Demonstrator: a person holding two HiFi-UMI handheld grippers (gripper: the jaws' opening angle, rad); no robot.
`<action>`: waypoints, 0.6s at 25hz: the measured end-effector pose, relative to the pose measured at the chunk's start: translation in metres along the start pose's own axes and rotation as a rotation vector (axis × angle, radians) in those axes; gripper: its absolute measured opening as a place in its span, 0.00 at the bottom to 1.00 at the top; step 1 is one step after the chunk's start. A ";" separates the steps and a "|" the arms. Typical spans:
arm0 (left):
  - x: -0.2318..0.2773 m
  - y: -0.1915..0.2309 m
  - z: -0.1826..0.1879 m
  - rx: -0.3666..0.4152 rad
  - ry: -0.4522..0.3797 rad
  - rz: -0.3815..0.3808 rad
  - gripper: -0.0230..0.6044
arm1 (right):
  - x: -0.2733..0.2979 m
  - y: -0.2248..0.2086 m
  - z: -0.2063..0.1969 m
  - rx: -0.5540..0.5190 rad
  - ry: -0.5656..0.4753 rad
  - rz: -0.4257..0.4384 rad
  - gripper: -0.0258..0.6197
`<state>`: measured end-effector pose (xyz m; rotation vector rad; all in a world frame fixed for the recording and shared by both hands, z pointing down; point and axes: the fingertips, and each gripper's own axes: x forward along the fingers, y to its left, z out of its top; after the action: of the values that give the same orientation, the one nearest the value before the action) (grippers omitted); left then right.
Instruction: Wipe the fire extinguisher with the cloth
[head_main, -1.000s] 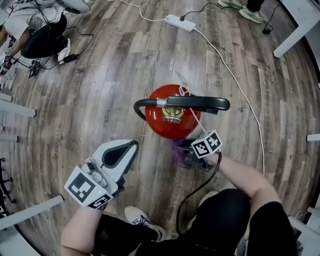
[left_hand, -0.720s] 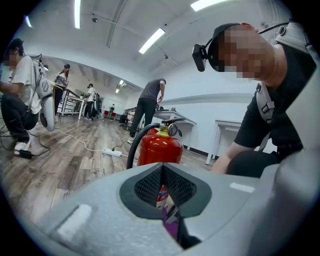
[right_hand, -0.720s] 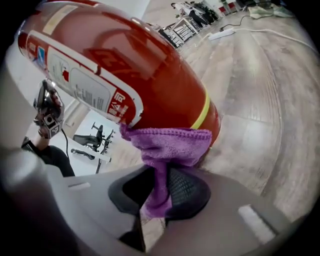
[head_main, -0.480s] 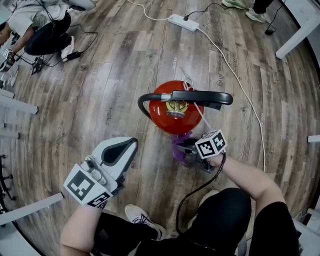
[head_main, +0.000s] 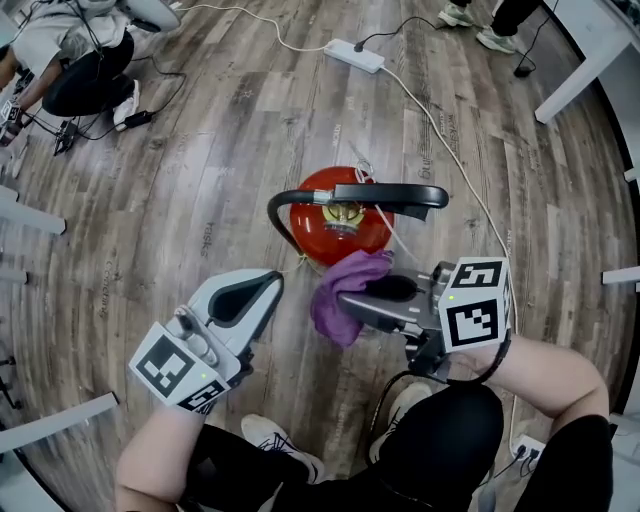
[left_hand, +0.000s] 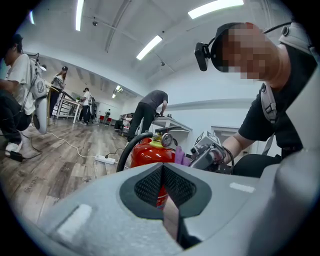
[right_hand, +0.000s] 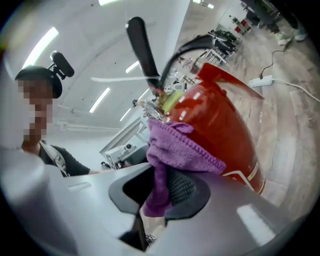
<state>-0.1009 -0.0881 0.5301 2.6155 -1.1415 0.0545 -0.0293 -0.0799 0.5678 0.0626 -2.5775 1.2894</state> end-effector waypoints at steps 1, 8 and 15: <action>-0.001 0.001 0.001 -0.001 -0.004 0.005 0.04 | 0.000 0.008 0.007 0.033 -0.022 -0.011 0.15; -0.012 0.011 0.011 -0.011 -0.042 0.036 0.04 | 0.025 0.015 0.019 0.234 -0.152 -0.151 0.15; -0.024 0.017 0.008 -0.034 -0.053 0.035 0.04 | 0.063 -0.040 -0.023 0.303 -0.128 -0.324 0.15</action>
<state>-0.1302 -0.0842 0.5230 2.5818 -1.1958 -0.0261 -0.0788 -0.0810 0.6280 0.6098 -2.3186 1.5702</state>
